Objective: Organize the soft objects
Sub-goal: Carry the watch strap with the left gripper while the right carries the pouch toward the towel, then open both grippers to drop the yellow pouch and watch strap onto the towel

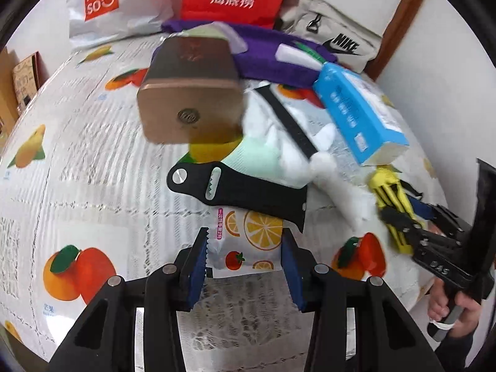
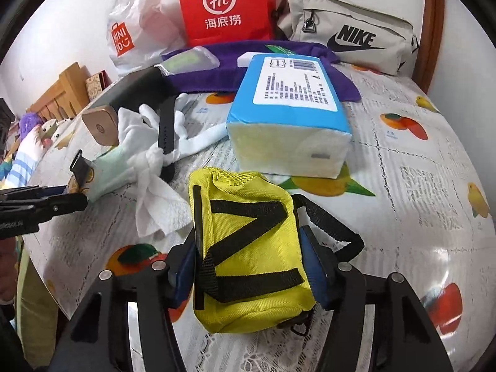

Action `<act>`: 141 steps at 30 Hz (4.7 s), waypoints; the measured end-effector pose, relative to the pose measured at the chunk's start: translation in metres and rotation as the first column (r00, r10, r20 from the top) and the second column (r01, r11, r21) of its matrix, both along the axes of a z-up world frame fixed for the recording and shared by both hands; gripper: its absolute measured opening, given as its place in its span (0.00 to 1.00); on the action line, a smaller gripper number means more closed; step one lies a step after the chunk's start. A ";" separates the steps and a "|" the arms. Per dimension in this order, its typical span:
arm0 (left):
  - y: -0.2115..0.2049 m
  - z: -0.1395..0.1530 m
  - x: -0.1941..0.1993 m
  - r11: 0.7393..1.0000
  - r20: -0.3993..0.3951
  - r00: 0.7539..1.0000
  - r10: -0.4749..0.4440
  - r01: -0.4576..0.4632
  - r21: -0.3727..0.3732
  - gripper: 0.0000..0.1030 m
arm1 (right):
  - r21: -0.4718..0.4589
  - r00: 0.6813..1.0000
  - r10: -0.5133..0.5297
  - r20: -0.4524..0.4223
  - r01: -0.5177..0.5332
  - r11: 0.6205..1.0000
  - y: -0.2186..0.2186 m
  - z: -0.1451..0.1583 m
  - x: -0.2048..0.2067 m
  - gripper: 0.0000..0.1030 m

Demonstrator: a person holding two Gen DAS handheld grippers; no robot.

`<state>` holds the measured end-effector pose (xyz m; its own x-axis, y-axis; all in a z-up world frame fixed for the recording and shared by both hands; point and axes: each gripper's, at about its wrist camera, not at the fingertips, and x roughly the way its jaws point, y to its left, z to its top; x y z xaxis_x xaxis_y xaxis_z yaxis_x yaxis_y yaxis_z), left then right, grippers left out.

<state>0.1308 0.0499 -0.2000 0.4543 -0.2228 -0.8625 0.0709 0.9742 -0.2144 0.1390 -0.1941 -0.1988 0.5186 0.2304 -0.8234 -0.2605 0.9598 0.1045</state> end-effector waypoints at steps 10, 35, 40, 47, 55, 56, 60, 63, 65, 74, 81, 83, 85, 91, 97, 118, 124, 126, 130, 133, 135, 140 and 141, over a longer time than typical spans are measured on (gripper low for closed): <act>0.000 -0.003 0.000 0.993 0.045 0.999 0.015 -0.020 0.116 0.74 | -0.016 1.000 0.002 -0.004 -0.002 1.000 -0.001 0.000 -0.005 0.59; 0.015 0.011 0.011 0.995 0.136 0.989 0.051 -0.061 0.074 0.28 | -0.017 1.000 0.020 0.006 -0.020 1.000 0.000 -0.005 -0.005 0.61; 0.018 0.004 0.017 0.996 0.125 0.990 0.056 -0.064 0.055 0.31 | -0.029 1.000 0.024 0.006 -0.024 0.999 0.001 -0.005 -0.005 0.61; 0.014 -0.003 0.025 0.995 0.128 0.990 0.060 -0.070 0.073 0.23 | -0.036 0.999 0.032 0.002 -0.032 0.999 0.001 -0.005 -0.003 0.61; 0.021 0.001 0.016 0.997 0.114 0.992 0.061 -0.065 0.031 0.19 | -0.045 0.999 0.038 0.001 -0.038 0.998 0.003 -0.005 -0.001 0.60; 0.022 0.003 0.015 0.998 0.116 0.991 0.062 -0.065 0.025 0.19 | -0.046 0.999 0.039 0.000 -0.039 0.998 0.003 -0.004 -0.001 0.60; 0.025 0.011 0.008 0.997 0.128 0.989 0.068 -0.070 0.017 0.19 | -0.040 0.999 0.034 0.003 -0.034 0.999 0.000 0.000 -0.001 0.59; 0.028 0.016 0.004 0.995 0.136 0.987 0.085 -0.092 0.049 0.19 | -0.045 1.000 0.027 0.008 -0.026 0.999 -0.003 0.004 -0.002 0.58; 0.025 0.016 0.003 0.986 0.141 0.986 0.083 -0.102 0.133 0.19 | -0.043 1.000 0.025 0.009 -0.025 0.999 -0.005 0.006 -0.003 0.58; 0.049 0.006 -0.002 0.989 0.083 0.986 0.142 -0.145 0.025 0.19 | -0.057 0.999 0.034 0.007 -0.033 0.998 -0.003 0.009 -0.008 0.58; 0.055 0.020 -0.005 0.988 0.109 0.983 0.148 -0.151 0.017 0.19 | -0.052 1.000 0.024 0.017 -0.023 0.998 -0.007 0.016 -0.012 0.57; 0.055 0.025 -0.005 0.988 0.116 0.982 0.151 -0.154 0.019 0.19 | -0.051 0.999 0.022 0.028 -0.021 0.998 -0.009 0.024 -0.012 0.57; 0.054 0.032 -0.003 0.988 0.124 0.981 0.148 -0.152 0.015 0.19 | -0.049 0.999 0.020 0.042 -0.018 0.999 -0.012 0.032 -0.010 0.57; 0.048 0.055 0.010 0.990 0.157 0.978 0.136 -0.140 0.013 0.19 | -0.022 0.995 0.011 0.098 -0.008 1.000 -0.020 0.062 0.004 0.57; 0.042 0.074 0.032 0.991 0.179 0.976 0.125 -0.131 0.020 0.19 | -0.002 0.991 0.004 0.133 -0.004 1.000 -0.021 0.083 0.035 0.57; 0.029 0.093 0.152 0.994 0.181 0.978 0.099 -0.106 0.027 0.20 | 0.082 0.990 0.022 0.136 -0.034 0.996 0.004 0.105 0.177 0.57; 0.025 0.089 0.189 0.996 0.169 0.982 0.085 -0.090 0.021 0.21 | 0.090 0.993 0.031 0.110 -0.041 0.995 0.008 0.096 0.216 0.57; 0.025 0.085 0.202 0.996 0.151 0.984 0.092 -0.094 0.009 0.21 | 0.085 0.994 0.042 0.098 -0.050 0.995 0.011 0.091 0.230 0.57; 0.022 0.079 0.223 0.996 0.133 0.987 0.085 -0.086 0.000 0.21 | 0.083 0.995 0.062 0.075 -0.068 0.994 0.018 0.081 0.253 0.57; 0.020 0.074 0.236 0.997 0.116 0.990 0.079 -0.079 0.000 0.21 | 0.073 0.995 0.082 0.055 -0.086 0.994 0.024 0.072 0.269 0.58; 0.019 0.071 0.244 0.997 0.107 0.992 0.072 -0.072 -0.001 0.22 | 0.059 0.994 0.099 0.039 -0.101 0.993 0.029 0.066 0.279 0.58; 0.018 0.058 0.262 0.998 0.071 0.996 0.062 -0.061 -0.010 0.23 | 0.002 0.991 0.132 0.011 -0.132 0.991 0.036 0.051 0.296 0.58; 0.018 0.056 0.266 0.998 0.063 0.996 0.062 -0.061 -0.010 0.23 | -0.005 0.991 0.131 0.007 -0.131 0.991 0.036 0.050 0.300 0.58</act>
<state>0.3966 0.0676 -0.1442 0.5212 -0.2000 -0.8297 0.0247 0.9753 -0.2195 0.4386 -0.1584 -0.1492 0.4905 0.2928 -0.8208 -0.3851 0.9177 0.0973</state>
